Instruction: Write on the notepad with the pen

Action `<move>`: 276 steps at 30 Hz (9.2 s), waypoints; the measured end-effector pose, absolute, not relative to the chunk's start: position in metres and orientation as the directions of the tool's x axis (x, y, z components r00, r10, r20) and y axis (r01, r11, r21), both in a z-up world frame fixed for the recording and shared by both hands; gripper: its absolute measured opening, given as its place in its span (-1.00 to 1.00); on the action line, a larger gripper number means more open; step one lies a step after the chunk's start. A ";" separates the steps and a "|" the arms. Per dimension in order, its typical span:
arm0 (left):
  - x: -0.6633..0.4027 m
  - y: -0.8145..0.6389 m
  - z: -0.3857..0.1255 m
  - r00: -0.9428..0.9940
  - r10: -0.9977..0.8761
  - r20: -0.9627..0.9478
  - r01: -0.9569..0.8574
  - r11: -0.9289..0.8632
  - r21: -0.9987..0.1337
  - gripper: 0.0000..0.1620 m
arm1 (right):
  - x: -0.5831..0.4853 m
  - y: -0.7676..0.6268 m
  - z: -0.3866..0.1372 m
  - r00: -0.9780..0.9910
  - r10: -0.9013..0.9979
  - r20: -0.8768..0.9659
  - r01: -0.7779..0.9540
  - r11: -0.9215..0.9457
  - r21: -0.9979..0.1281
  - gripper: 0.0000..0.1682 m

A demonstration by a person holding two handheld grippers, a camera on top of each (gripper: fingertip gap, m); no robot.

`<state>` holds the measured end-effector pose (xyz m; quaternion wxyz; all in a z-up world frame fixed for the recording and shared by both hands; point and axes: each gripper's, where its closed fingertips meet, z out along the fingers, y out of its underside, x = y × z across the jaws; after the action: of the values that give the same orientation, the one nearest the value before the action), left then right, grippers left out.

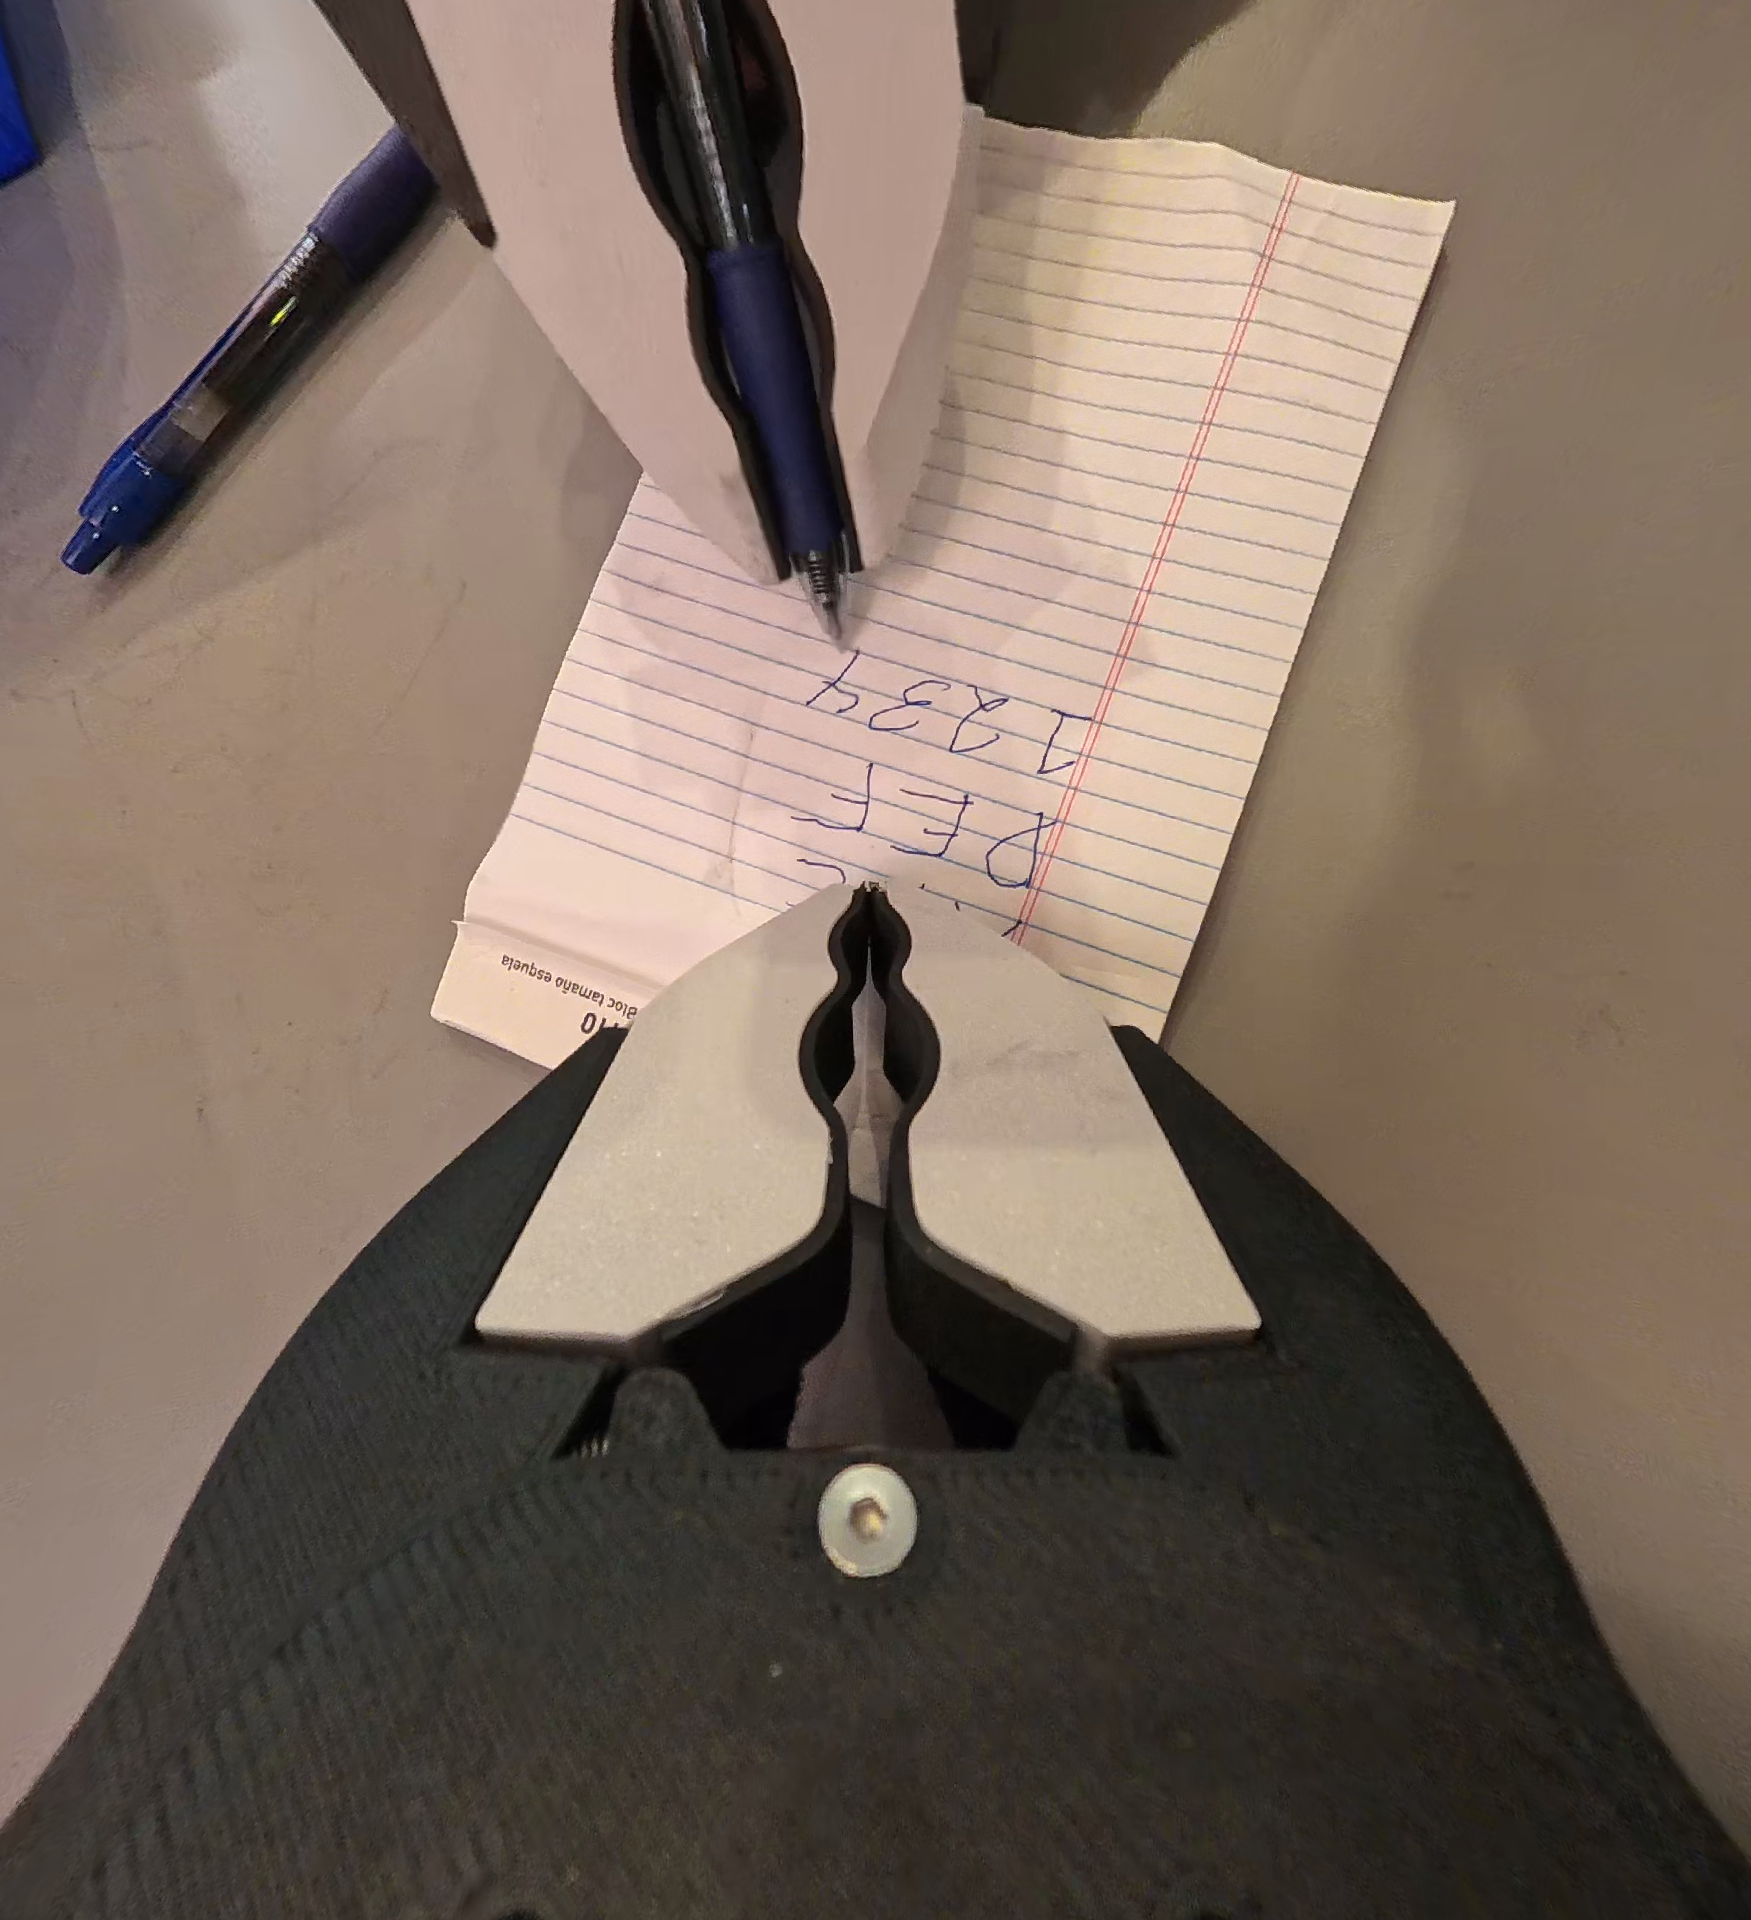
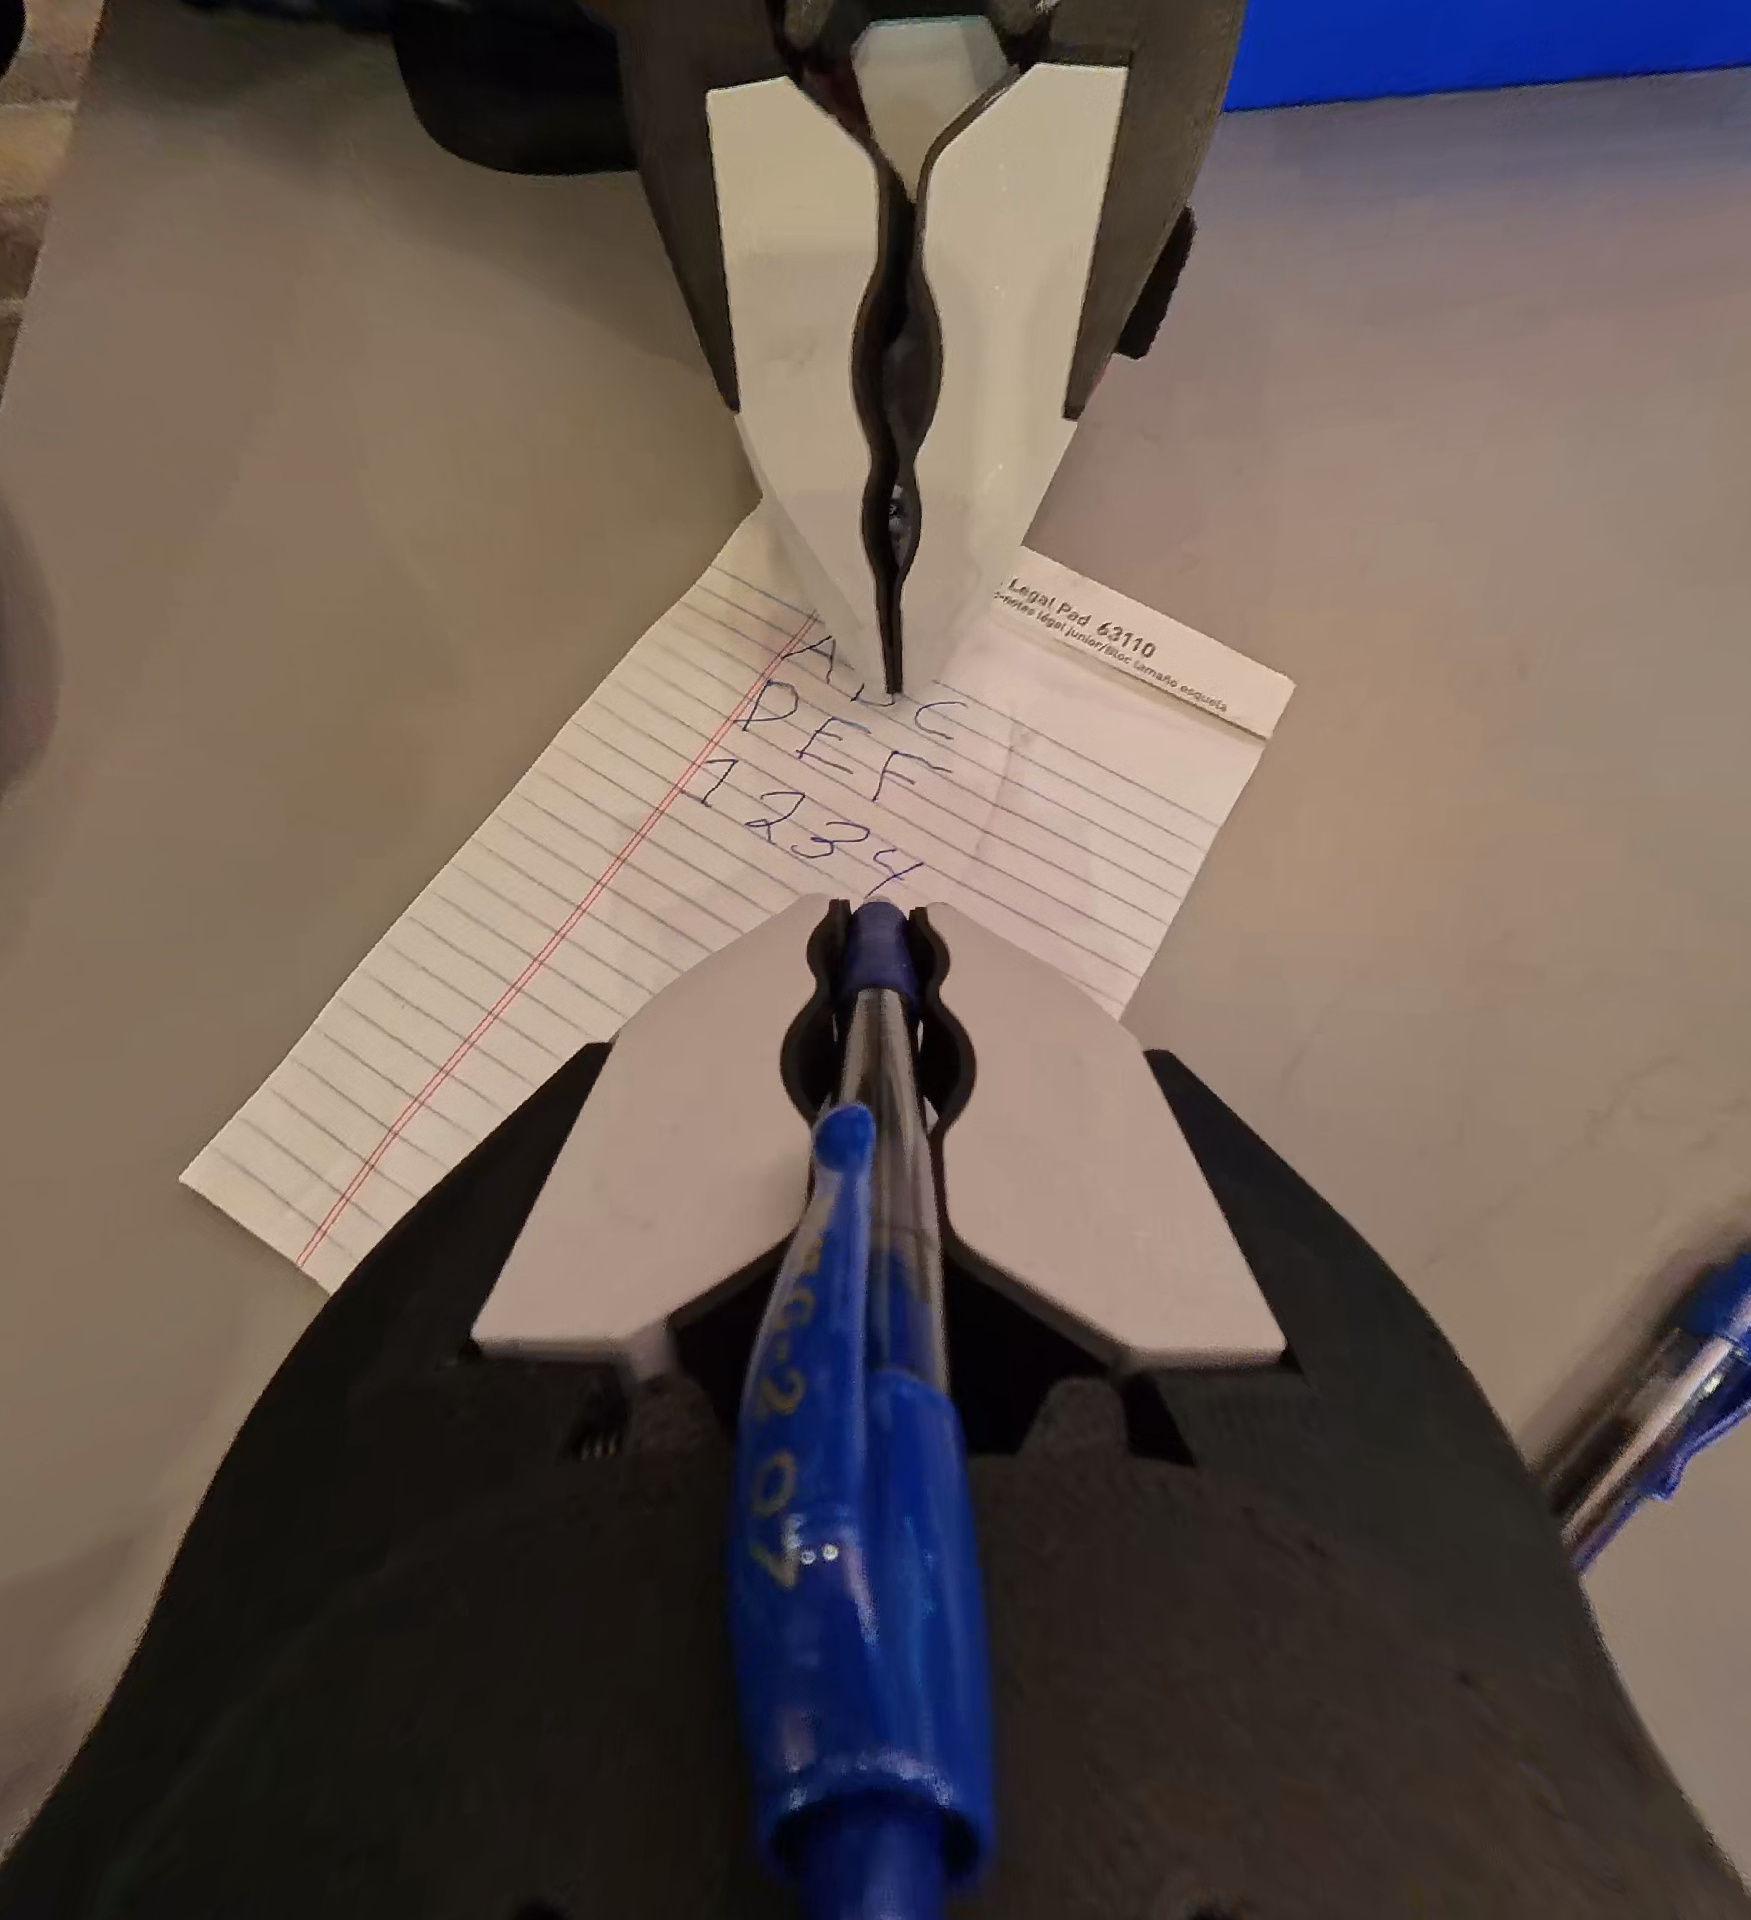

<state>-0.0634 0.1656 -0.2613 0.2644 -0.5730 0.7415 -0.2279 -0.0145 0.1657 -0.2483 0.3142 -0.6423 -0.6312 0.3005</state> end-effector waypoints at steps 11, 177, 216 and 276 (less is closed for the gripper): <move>-0.065 0.166 -0.262 -0.215 -0.967 -0.139 -0.733 0.254 -0.631 -1.00 | -0.020 0.174 -0.218 0.063 0.998 -0.025 0.518 -0.054 -0.853 -0.87; -0.072 0.201 -0.082 0.084 -0.975 0.205 0.249 -0.179 -0.952 -0.90 | -0.016 0.217 -0.048 0.568 0.714 0.409 0.212 0.353 -0.911 0.49; -0.079 0.213 -0.087 -0.048 -0.937 0.347 0.349 -0.341 -0.873 -0.90 | -0.018 0.220 -0.062 0.615 0.688 0.385 0.126 0.396 -0.909 0.48; -0.058 0.174 -0.085 -0.270 -0.908 0.320 0.285 -0.393 -0.874 -0.90 | -0.049 0.179 -0.052 0.259 0.964 -0.066 -0.329 0.024 -0.944 -0.88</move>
<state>-0.0584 0.1736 -0.0852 0.4189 -0.4353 0.3578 -0.7121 -0.0487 0.1787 -0.0522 0.6337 -0.4776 -0.3322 0.5099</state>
